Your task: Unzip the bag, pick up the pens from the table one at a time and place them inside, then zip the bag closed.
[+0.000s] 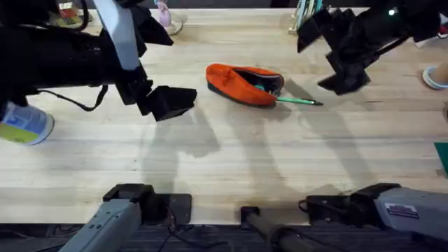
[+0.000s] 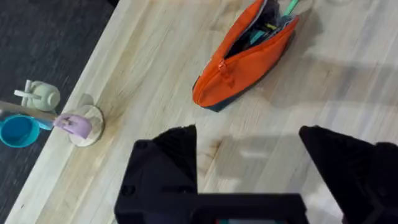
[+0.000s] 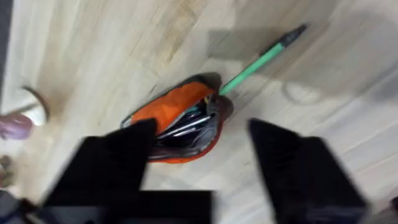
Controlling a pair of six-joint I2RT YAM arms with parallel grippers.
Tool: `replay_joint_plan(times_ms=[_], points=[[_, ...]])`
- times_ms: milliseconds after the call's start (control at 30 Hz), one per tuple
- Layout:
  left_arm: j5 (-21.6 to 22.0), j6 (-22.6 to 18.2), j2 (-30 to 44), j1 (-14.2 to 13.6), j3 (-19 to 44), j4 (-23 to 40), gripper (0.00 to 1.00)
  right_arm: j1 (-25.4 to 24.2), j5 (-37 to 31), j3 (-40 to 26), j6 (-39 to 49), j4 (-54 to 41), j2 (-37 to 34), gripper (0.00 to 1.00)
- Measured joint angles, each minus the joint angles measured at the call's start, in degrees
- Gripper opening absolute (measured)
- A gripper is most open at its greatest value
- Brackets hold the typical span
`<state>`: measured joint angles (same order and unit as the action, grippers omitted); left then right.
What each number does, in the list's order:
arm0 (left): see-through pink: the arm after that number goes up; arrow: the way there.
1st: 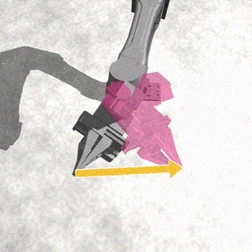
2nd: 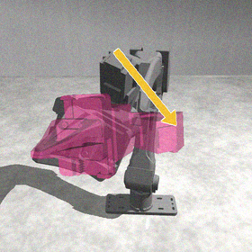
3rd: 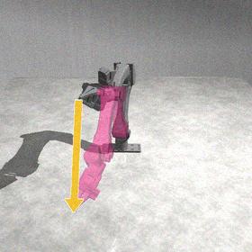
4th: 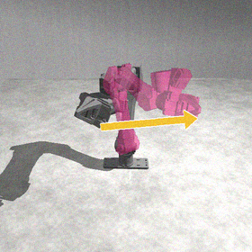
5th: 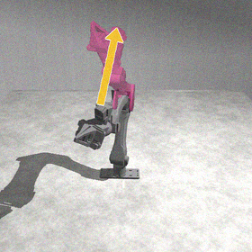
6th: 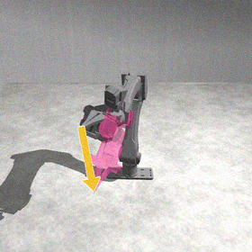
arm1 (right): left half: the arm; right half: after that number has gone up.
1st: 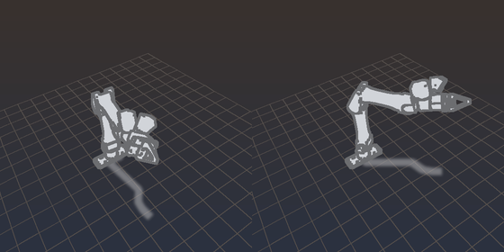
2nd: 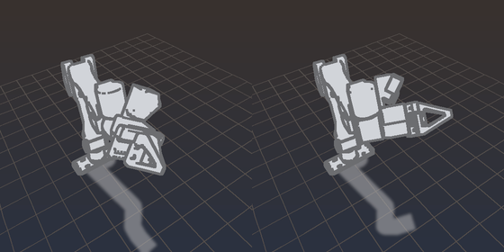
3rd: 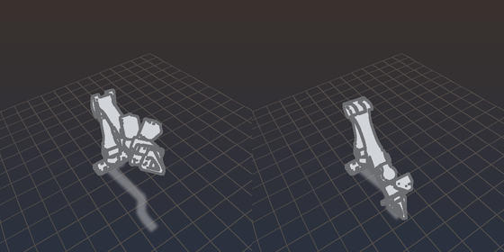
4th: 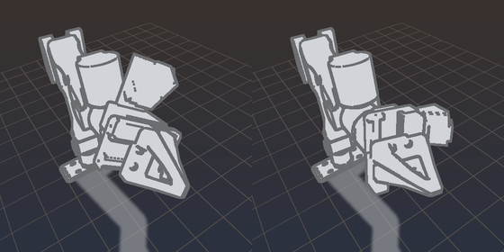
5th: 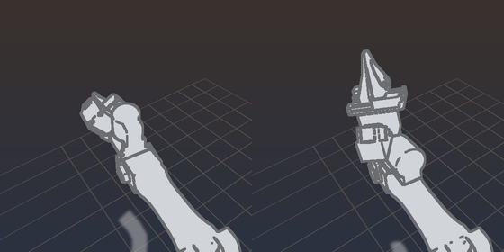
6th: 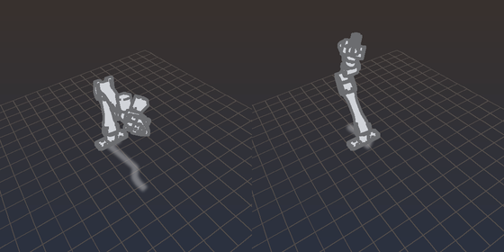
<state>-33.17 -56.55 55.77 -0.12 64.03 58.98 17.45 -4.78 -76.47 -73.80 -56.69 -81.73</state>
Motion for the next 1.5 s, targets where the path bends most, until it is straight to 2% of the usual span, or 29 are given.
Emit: replay_joint_plan(times_ms=[33, 100, 367, 633, 700, 833, 1100, 1133, 1333, 1500], points=[[0.0, 0.0, 0.0, 0.0, 0.0, 0.0, 0.993, 0.0, -0.1, 0.0, 1.9, 0.0, 0.0, 0.972], [0.0, 0.0, 0.0, 0.0, 0.0, 0.0, 0.993, 0.0, -0.3, 0.0, 5.5, 0.0, 0.0, 0.995], [0.0, 0.0, 0.0, 0.0, 0.0, 0.0, 0.993, 0.0, -4.2, 0.0, 18.7, -0.4, 0.0, 0.996], [0.0, 0.0, 0.0, 0.0, 0.0, 0.0, 0.993, 0.0, -8.4, 0.0, 23.9, -0.8, 0.0, 0.996], [0.0, 0.0, 0.0, 0.0, 0.0, 0.0, 0.993, 0.0, -8.9, 0.0, 27.8, 0.0, 0.0, 0.997], [0.0, 0.0, 0.0, 0.0, 0.0, 0.0, 0.993, 0.0, -9.3, 0.0, 42.1, 1.4, 0.0, 0.996], [0.0, 0.0, 0.0, 0.0, 0.0, 0.0, 0.993, 0.0, -9.4, 0.0, 79.6, 0.8, 0.0, 0.997], [0.0, 0.0, 0.0, 0.0, 0.0, 0.0, 0.993, 0.0, -9.5, 0.0, 91.4, 0.5, 0.0, 0.996], [0.0, 0.0, 0.0, 0.0, 0.0, 0.0, 0.993, 0.0, -10.0, 0.0, 113.2, 0.5, 0.0, 0.997], [0.0, 0.0, 0.0, 0.0, 0.0, 0.0, 0.993, 0.0, -10.4, 0.0, 127.1, 0.5, 0.0, 0.998]])
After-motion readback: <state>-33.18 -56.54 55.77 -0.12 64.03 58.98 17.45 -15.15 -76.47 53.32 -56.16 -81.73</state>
